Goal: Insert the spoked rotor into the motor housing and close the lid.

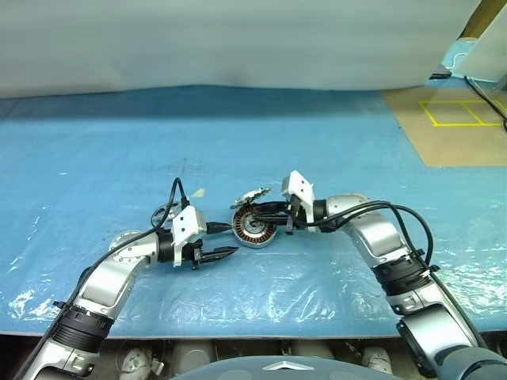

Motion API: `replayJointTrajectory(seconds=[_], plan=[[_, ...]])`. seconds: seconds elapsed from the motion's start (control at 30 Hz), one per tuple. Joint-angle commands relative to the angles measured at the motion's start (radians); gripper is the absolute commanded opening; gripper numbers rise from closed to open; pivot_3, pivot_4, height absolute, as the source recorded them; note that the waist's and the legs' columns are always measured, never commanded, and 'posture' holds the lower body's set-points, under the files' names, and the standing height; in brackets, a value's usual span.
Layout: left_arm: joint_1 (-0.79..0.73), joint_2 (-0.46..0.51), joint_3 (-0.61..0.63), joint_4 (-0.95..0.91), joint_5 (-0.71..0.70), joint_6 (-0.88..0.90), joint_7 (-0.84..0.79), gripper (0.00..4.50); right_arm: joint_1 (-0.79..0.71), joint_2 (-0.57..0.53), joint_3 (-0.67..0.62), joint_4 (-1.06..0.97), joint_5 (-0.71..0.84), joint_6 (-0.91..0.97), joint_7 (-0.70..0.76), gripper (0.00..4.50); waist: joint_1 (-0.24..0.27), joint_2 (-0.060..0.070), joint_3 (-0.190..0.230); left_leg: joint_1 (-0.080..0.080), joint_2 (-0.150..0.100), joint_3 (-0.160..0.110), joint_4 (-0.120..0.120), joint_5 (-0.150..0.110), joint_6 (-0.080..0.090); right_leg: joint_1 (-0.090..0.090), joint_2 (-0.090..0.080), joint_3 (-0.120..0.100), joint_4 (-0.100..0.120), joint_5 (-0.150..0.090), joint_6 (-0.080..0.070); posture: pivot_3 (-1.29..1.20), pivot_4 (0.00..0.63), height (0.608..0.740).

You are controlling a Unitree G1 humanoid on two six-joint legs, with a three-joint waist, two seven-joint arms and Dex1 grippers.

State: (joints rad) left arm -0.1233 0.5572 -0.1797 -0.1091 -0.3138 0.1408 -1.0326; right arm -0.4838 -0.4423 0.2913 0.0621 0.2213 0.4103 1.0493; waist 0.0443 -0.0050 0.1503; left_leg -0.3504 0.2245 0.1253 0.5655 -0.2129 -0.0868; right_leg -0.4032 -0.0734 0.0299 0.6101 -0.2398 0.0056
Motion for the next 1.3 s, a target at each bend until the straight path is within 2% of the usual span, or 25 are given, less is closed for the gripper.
replayJointTrajectory(seconds=[0.03, 0.43, 0.7, 1.3], plan=[[-0.017, 0.007, 0.039, 0.0, -0.009, -0.005, 0.005, 2.55, -0.013, -0.025, 0.008, -0.018, -0.007, -0.019, 0.035, 0.61, 0.001, 0.0, 0.0, 0.0, 0.0, 0.0, 0.0, 0.0, 0.0, 0.0, 0.0, 0.0, 0.0, 0.0, 0.0, 0.0, 0.15, 0.74], [-0.014, 0.03, 0.07, -0.006, -0.021, 0.006, -0.018, 2.55, -0.024, -0.051, 0.044, -0.037, -0.01, 0.012, 0.102, 0.61, 0.0, 0.0, 0.0, 0.0, 0.0, 0.0, 0.0, 0.0, 0.0, 0.0, 0.0, 0.0, 0.0, 0.0, 0.001, 0.0, 0.15, 0.74], [-0.006, 0.023, 0.071, -0.031, -0.028, 0.017, -0.007, 2.55, -0.042, -0.033, 0.051, 0.024, -0.054, -0.077, 0.094, 0.61, 0.0, 0.0, 0.0, 0.0, 0.0, 0.0, 0.0, 0.0, 0.0, 0.0, 0.0, 0.0, 0.0, 0.0, 0.0, 0.0, 0.15, 0.74], [-0.008, 0.027, 0.069, -0.054, -0.022, 0.04, 0.002, 2.55, -0.055, -0.023, 0.059, 0.046, -0.087, -0.118, 0.087, 0.61, 0.0, 0.0, 0.0, 0.0, 0.0, 0.0, 0.0, 0.0, 0.0, 0.0, 0.0, 0.0, 0.001, 0.0, 0.0, 0.0, 0.15, 0.74]])
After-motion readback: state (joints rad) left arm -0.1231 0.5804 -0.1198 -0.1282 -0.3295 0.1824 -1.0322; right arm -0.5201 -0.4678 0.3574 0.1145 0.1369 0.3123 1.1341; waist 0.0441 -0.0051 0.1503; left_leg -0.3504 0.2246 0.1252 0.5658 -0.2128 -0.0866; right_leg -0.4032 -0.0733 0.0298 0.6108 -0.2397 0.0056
